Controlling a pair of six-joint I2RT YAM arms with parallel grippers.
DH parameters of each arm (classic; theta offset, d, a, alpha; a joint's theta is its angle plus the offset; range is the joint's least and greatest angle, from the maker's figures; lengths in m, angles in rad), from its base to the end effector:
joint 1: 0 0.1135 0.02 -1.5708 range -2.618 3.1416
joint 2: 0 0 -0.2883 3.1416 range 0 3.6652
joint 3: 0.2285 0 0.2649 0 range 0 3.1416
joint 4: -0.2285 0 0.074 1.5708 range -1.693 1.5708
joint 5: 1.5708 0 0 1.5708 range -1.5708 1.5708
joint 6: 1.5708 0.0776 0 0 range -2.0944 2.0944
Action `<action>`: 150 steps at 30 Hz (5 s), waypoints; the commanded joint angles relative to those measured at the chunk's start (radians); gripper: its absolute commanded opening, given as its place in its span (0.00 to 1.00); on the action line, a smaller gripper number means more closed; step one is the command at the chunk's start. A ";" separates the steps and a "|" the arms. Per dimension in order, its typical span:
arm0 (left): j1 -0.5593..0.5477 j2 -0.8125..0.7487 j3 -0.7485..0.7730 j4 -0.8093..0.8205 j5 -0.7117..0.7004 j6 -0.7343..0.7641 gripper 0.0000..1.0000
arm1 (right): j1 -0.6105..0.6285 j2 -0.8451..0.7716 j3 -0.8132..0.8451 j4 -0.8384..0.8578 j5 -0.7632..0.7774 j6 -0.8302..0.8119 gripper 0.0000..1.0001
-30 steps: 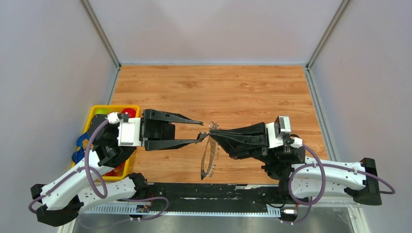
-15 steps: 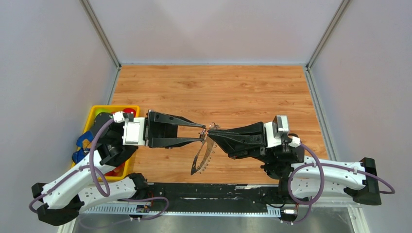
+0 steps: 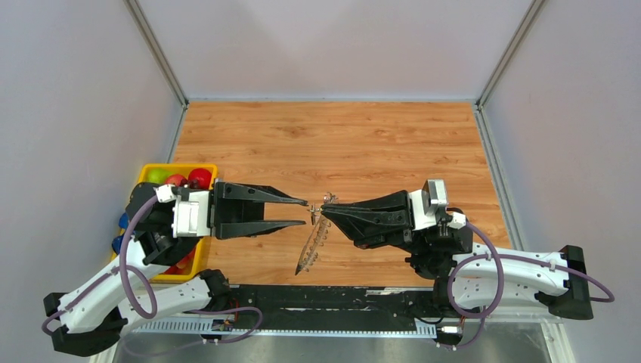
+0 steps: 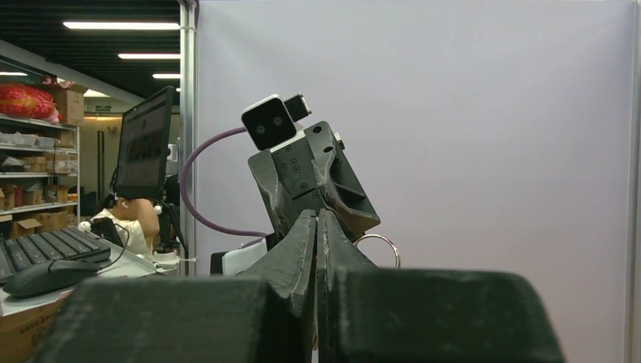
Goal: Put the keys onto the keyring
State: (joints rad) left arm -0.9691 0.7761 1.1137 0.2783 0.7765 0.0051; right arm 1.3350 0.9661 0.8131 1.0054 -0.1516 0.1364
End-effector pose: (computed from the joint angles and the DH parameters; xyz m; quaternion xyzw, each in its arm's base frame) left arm 0.0363 -0.1490 0.5323 0.4962 0.2185 -0.5352 0.6478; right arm 0.0399 0.2161 0.4841 -0.2562 0.2494 0.6462 0.6742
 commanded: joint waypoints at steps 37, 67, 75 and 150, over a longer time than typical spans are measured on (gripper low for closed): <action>-0.003 0.023 -0.005 -0.009 0.002 0.035 0.12 | 0.007 -0.010 0.043 0.065 -0.045 0.042 0.00; -0.002 0.017 -0.025 0.018 0.000 0.014 0.06 | 0.026 0.055 0.051 0.167 0.040 -0.016 0.00; -0.002 0.015 -0.022 0.018 -0.009 0.005 0.00 | 0.029 0.052 0.043 0.165 0.050 -0.018 0.00; -0.002 -0.006 0.095 -0.474 0.038 -0.012 0.00 | 0.030 -0.067 0.490 -1.420 -0.062 -0.436 0.45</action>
State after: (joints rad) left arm -0.9691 0.7784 1.1702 -0.1978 0.7994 -0.0204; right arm 1.3609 0.8833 1.2564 -0.4126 -0.1860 -0.2882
